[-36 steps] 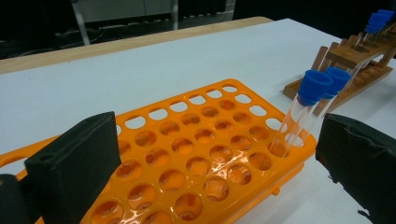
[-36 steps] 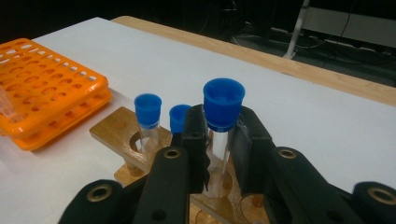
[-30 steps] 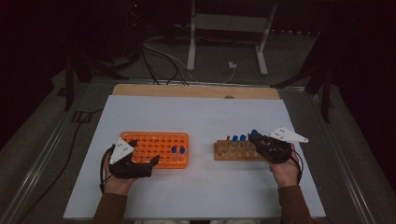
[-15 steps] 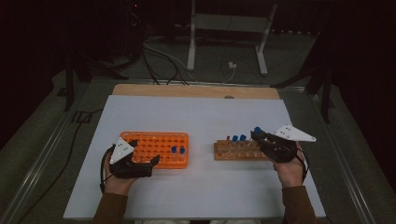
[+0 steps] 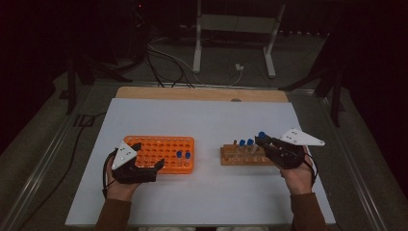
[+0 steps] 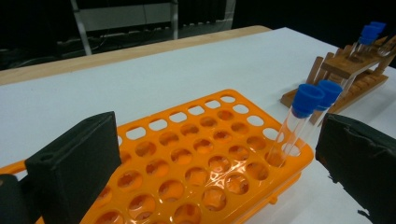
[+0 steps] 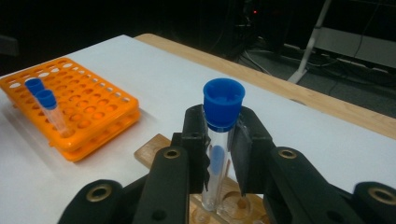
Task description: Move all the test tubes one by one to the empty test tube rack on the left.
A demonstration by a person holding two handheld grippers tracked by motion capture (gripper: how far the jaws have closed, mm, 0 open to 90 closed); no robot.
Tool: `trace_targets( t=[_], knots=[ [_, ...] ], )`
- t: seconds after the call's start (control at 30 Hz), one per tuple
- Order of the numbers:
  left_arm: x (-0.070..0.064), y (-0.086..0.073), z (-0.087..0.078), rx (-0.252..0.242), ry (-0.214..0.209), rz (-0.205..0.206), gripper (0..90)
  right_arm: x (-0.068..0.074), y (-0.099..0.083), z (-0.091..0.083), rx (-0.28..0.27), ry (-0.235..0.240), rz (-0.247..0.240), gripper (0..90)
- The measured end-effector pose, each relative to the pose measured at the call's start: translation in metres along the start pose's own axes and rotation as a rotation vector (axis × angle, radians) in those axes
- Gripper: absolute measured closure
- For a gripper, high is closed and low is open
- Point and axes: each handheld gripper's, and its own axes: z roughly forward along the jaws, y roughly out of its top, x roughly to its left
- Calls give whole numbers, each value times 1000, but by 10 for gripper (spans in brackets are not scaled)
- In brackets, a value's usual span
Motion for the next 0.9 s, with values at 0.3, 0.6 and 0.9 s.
trace_targets(
  t=[0.3,0.6,0.9],
  knots=[
    [-3,4,-2,-31,-11,11,7,15,4,6,-8,60,-12,768],
    [-7,6,-3,-53,-23,39,7,37,8,20,0,123,-35,768],
    [-10,7,-1,-71,-29,63,7,58,13,36,4,179,-54,767]
  ],
)
